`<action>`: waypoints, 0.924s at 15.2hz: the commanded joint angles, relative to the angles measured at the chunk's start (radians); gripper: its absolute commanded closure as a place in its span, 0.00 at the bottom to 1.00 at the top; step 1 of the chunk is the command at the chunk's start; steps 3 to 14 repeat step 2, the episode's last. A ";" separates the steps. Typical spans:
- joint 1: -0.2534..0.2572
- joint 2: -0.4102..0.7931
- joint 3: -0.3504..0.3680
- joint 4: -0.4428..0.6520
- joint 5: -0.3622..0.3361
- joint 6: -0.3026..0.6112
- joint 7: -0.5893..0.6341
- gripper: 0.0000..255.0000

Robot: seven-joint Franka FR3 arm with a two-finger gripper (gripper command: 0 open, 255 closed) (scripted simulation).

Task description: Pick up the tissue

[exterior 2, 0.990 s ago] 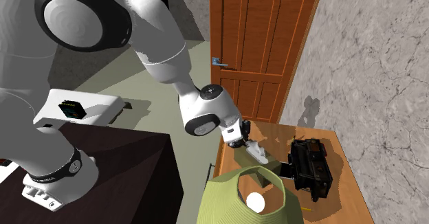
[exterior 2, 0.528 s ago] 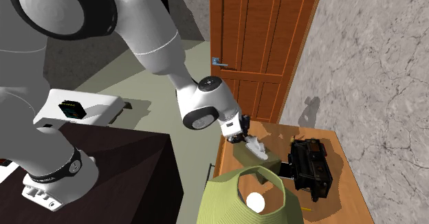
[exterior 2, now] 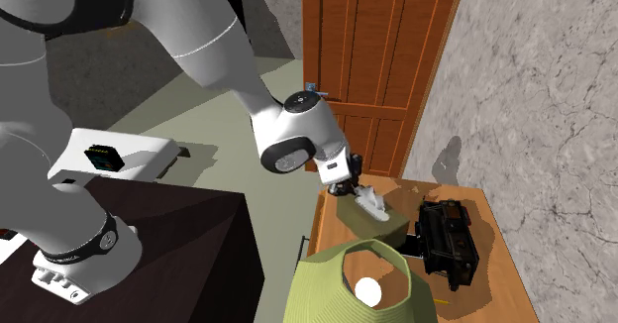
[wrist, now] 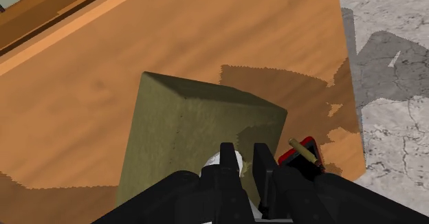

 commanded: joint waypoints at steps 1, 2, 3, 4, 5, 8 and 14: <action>-0.001 -0.013 0.001 0.001 0.000 -0.014 0.000 1.00; -0.001 -0.013 0.001 0.002 0.000 -0.014 0.000 1.00; -0.001 -0.013 0.001 0.002 0.000 -0.014 0.000 1.00; -0.001 -0.013 0.001 0.002 0.000 -0.014 0.000 1.00; -0.001 -0.013 0.001 0.002 0.000 -0.014 0.000 1.00; -0.001 -0.013 0.001 0.002 0.000 -0.014 0.000 1.00; -0.001 -0.013 0.001 0.002 0.000 -0.014 0.000 1.00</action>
